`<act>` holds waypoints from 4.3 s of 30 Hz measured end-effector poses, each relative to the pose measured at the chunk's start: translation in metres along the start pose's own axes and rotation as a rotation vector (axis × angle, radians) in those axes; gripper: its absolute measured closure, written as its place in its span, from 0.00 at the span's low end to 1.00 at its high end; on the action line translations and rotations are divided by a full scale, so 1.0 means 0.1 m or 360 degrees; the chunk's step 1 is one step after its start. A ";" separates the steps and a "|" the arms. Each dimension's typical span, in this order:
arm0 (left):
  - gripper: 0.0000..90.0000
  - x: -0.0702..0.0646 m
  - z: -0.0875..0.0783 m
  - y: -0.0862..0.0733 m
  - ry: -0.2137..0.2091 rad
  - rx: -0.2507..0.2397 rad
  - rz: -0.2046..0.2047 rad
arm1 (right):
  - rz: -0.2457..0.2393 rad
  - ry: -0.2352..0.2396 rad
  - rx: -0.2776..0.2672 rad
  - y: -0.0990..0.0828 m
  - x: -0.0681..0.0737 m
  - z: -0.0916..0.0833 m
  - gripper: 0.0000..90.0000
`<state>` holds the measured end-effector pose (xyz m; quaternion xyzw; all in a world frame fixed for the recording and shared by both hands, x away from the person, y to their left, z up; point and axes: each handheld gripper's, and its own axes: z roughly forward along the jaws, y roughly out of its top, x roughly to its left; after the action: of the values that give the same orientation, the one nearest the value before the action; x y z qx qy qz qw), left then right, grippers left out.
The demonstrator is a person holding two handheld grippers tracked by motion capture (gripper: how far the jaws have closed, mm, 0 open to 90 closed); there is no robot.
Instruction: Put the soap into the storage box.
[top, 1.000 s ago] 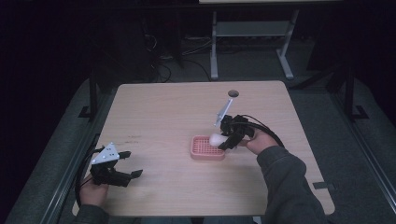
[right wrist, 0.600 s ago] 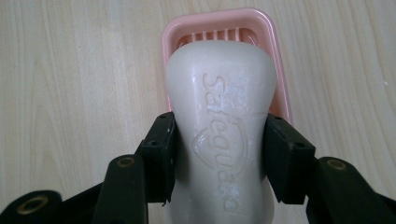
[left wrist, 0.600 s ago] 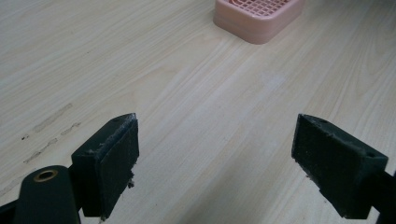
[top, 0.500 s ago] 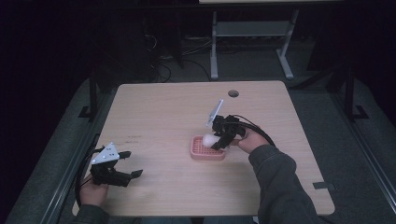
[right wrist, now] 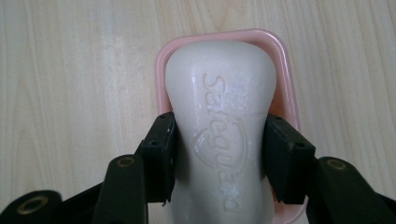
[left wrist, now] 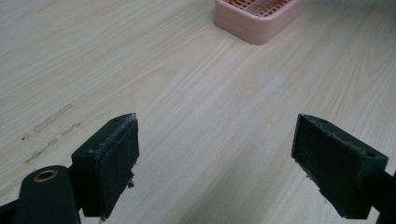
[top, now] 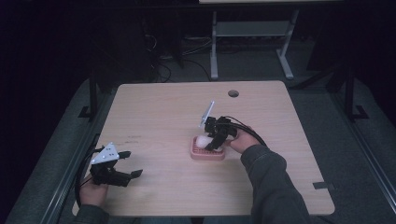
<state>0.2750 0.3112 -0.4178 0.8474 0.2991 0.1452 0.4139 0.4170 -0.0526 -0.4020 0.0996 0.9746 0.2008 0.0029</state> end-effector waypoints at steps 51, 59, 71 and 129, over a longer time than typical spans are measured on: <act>0.16 0.00 -0.01 0.00 -0.0003 -0.0002 0.0000 | 0.0005 0.0022 0.0092 0.05 -0.09 0.26 0.54; 0.16 0.00 -0.01 0.00 -0.0003 -0.0003 -0.0002 | 0.0010 0.0032 0.0074 0.05 -0.08 0.25 0.52; 0.16 -0.01 0.00 0.00 -0.0001 0.0004 0.0000 | 0.0039 0.0030 0.0004 0.03 -0.08 0.16 0.46; 0.16 -0.02 0.02 0.01 -0.0005 0.0022 0.0016 | 0.0162 -0.0084 -0.0159 -0.51 0.09 -0.30 0.37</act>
<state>0.2750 0.3082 -0.4188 0.8520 0.2953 0.1438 0.4078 0.3971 -0.1080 -0.3942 0.1541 0.9565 0.2465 0.0233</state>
